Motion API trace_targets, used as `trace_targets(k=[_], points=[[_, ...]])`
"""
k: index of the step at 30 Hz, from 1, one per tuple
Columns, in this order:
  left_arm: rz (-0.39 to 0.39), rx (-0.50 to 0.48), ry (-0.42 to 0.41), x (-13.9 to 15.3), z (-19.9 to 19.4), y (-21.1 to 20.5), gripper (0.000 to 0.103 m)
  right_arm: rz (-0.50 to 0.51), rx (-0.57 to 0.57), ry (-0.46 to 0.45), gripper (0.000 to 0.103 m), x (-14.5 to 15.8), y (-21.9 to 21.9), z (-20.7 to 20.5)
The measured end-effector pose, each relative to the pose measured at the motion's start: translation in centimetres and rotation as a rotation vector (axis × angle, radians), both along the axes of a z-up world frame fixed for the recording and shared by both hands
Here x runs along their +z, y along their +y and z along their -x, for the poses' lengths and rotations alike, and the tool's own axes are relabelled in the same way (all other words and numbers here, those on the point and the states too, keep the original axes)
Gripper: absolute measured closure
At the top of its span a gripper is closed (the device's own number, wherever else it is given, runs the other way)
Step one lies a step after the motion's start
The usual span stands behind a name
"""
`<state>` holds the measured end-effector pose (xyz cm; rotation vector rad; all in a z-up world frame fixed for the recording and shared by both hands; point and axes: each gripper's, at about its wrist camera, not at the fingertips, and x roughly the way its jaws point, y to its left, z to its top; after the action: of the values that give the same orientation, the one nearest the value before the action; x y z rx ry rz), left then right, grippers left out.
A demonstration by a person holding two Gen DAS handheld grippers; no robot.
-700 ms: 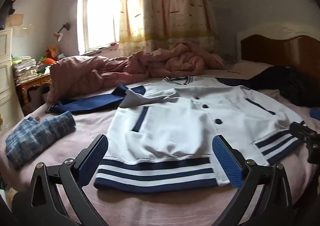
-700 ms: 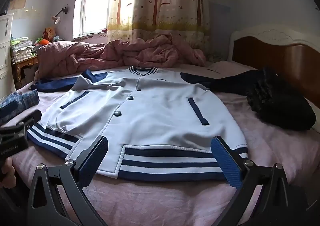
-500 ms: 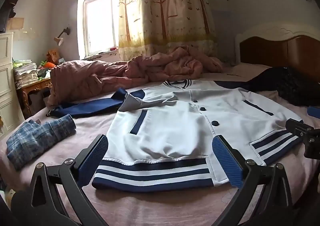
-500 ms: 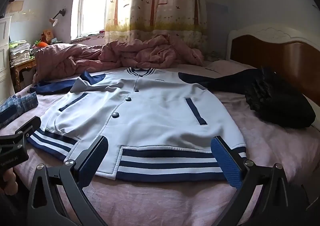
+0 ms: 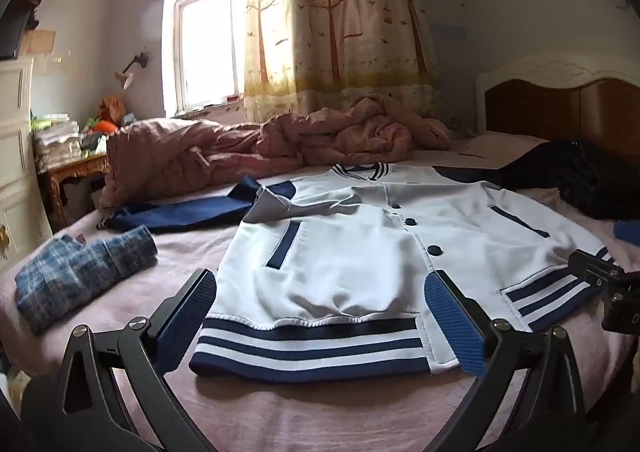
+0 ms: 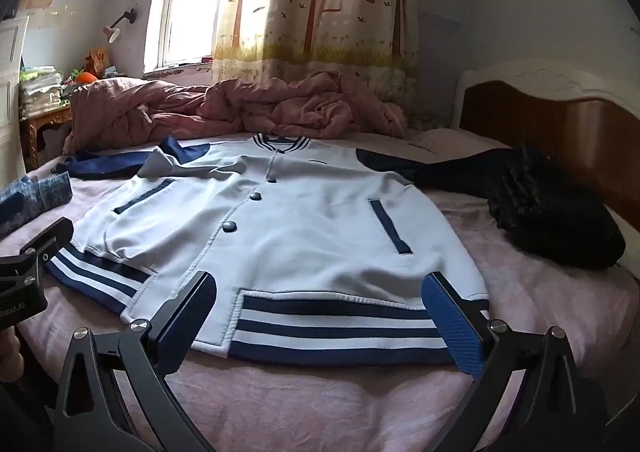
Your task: Fold large clothes
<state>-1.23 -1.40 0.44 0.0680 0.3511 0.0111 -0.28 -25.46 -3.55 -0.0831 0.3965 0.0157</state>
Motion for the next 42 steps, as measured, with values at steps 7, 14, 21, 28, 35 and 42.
trace_targets(k=[7, 14, 21, 28, 35, 42], points=[[0.007, -0.014, 0.022, -0.3, -0.3, -0.1, 0.009, 0.005, -0.005, -0.012, 0.000, 0.1, 0.2, 0.4], [-0.014, 0.036, 0.001, -0.5, -0.2, 0.1, 0.000, 0.004, -0.005, -0.015, 0.000, 0.0, 0.1, 0.4], [-0.012, 0.012, -0.002, -0.6, -0.2, 0.0, 0.000, 0.003, -0.006, -0.015, 0.000, -0.1, 0.1, 0.2], [-0.021, -0.011, -0.012, -0.8, 0.2, -0.5, 0.000, 0.006, -0.007, -0.015, 0.000, -0.1, 0.0, 0.2], [-0.027, -0.031, -0.071, -0.3, 1.2, -0.8, 0.000, 0.000, -0.009, -0.019, 0.000, 0.1, 0.0, 0.3], [-0.039, -0.033, -0.099, -0.1, 1.7, -1.2, 0.000, 0.029, -0.001, -0.033, 0.000, 0.0, 0.6, 0.6]])
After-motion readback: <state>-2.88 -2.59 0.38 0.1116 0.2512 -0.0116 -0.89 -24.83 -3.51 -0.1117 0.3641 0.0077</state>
